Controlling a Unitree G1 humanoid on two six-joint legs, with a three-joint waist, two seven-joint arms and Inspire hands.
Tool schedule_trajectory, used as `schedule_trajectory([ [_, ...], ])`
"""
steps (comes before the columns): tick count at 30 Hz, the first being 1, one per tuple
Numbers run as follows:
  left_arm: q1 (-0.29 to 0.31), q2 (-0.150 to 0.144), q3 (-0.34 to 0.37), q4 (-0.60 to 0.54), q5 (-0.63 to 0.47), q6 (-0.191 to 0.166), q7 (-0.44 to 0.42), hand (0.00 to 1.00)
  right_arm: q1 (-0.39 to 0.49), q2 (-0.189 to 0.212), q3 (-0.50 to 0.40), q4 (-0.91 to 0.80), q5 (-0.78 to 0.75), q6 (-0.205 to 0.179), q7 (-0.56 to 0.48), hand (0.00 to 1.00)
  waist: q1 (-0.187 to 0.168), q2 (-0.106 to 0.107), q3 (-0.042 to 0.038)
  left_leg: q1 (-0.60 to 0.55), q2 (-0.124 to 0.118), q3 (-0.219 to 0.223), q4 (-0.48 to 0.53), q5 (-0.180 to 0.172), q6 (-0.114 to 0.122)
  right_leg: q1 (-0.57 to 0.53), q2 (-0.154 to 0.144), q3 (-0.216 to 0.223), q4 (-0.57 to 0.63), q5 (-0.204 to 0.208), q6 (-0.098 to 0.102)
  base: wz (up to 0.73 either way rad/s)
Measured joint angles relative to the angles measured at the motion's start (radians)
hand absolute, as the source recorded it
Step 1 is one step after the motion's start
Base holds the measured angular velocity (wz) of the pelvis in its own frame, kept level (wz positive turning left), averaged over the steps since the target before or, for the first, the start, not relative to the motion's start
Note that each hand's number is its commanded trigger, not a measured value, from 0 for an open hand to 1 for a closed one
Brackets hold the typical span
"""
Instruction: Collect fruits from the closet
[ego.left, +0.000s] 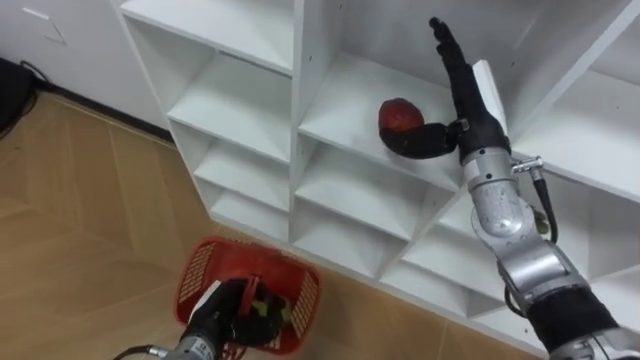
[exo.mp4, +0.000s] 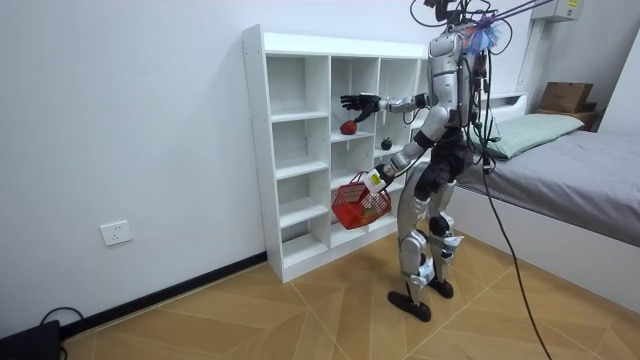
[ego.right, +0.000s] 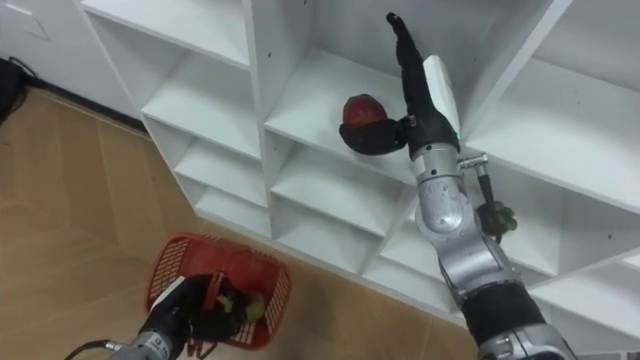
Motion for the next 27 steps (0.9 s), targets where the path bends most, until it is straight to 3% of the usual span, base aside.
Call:
schedule_trajectory([
  [10,-0.007,-0.002,-0.009,0.0,0.001,0.022,0.0,1.0,-0.033,0.0,0.0,0.06,0.059,0.01,0.0,0.0,-0.002,0.0,0.0,-0.014,-0.002,0.004,-0.005,0.003,0.002,-0.013,-0.012,-0.016,0.0,-0.002,0.003,0.03],
  [19,-0.024,0.002,-0.008,0.001,0.002,0.023,0.0,1.0,-0.107,0.0,-0.01,0.172,0.096,0.011,0.007,0.0,0.0,0.001,0.0007,-0.029,-0.004,0.013,0.004,0.006,0.007,-0.035,-0.014,0.004,0.017,-0.003,0.005,0.0],
  [24,-0.039,-0.002,-0.008,0.001,0.001,0.035,-0.001,1.0,-0.134,0.0,-0.037,0.21,0.097,0.013,0.012,0.0,0.003,0.015,0.0103,-0.057,-0.009,0.014,0.004,0.012,0.012,-0.065,-0.018,0.0,0.034,-0.003,0.006,0.03],
  [27,-0.04,-0.003,-0.009,0.001,0.001,0.041,-0.001,1.0,-0.141,0.0,-0.04,0.212,0.097,0.025,0.023,0.0,0.003,0.017,0.0113,-0.074,-0.015,0.016,0.001,0.024,0.016,-0.096,-0.03,0.005,0.049,-0.005,0.009,0.0],
])
